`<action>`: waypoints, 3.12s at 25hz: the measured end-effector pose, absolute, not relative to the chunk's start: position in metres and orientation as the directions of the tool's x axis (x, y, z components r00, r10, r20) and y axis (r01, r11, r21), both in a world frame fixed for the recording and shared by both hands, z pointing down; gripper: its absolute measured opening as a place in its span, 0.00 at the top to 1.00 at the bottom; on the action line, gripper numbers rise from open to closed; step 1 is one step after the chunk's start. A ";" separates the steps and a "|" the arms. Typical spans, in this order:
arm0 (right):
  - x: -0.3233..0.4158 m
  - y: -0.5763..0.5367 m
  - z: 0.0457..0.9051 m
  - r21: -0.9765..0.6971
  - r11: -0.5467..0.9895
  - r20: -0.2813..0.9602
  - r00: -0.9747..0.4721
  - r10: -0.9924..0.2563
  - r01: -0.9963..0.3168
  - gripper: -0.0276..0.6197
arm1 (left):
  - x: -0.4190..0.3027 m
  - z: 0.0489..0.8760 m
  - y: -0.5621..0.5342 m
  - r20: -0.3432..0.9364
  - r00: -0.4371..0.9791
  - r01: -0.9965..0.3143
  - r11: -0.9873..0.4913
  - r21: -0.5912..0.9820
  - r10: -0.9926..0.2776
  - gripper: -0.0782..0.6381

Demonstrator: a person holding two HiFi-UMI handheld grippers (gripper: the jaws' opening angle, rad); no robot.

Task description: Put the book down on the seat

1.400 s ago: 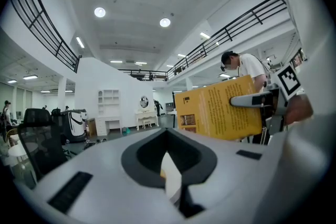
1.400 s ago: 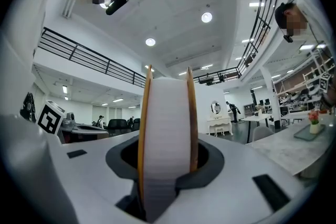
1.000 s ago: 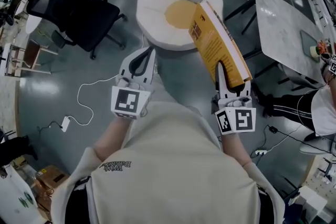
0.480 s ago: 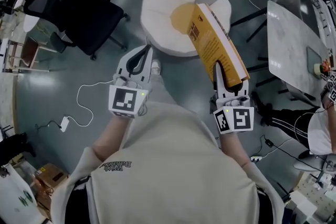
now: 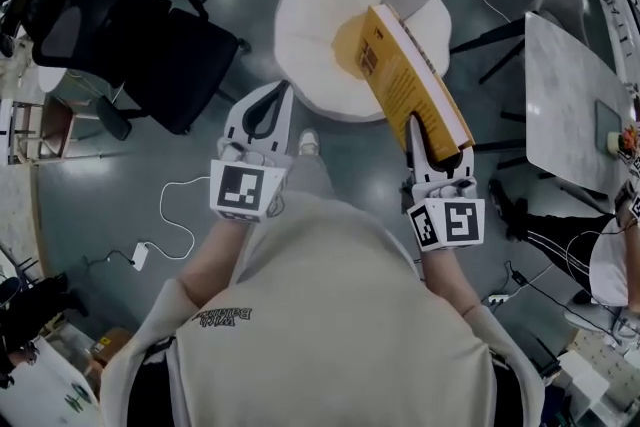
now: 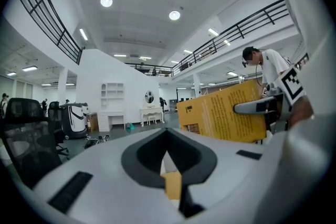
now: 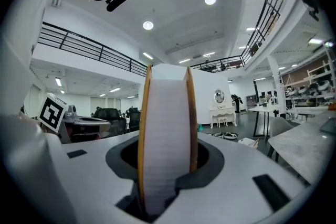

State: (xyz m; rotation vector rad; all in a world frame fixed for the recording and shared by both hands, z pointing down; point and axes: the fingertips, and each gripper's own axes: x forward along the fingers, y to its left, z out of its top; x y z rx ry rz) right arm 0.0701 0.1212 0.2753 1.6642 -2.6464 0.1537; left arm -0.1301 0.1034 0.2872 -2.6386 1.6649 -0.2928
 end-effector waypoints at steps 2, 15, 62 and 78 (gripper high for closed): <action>0.056 0.101 0.272 -0.072 0.424 0.063 -0.428 -0.901 -0.903 0.73 | -0.142 0.285 0.083 0.152 0.429 -0.889 -0.447 -0.105 -0.890 0.88; 0.002 -0.001 0.252 -0.005 0.342 0.067 -0.342 -0.937 -0.940 0.73 | -0.200 0.275 -0.019 0.124 0.509 -0.846 -0.521 -0.115 -0.852 0.88; 0.068 -0.200 0.403 -0.032 0.361 0.253 -0.357 -0.899 -0.932 0.73 | -0.113 0.355 -0.183 0.216 0.436 -0.883 -0.461 -0.086 -0.874 0.88; 0.034 -0.275 0.618 -0.033 0.414 0.333 -0.400 -0.854 -0.910 0.73 | -0.120 0.571 -0.236 0.278 0.372 -0.915 -0.401 -0.053 -0.886 0.88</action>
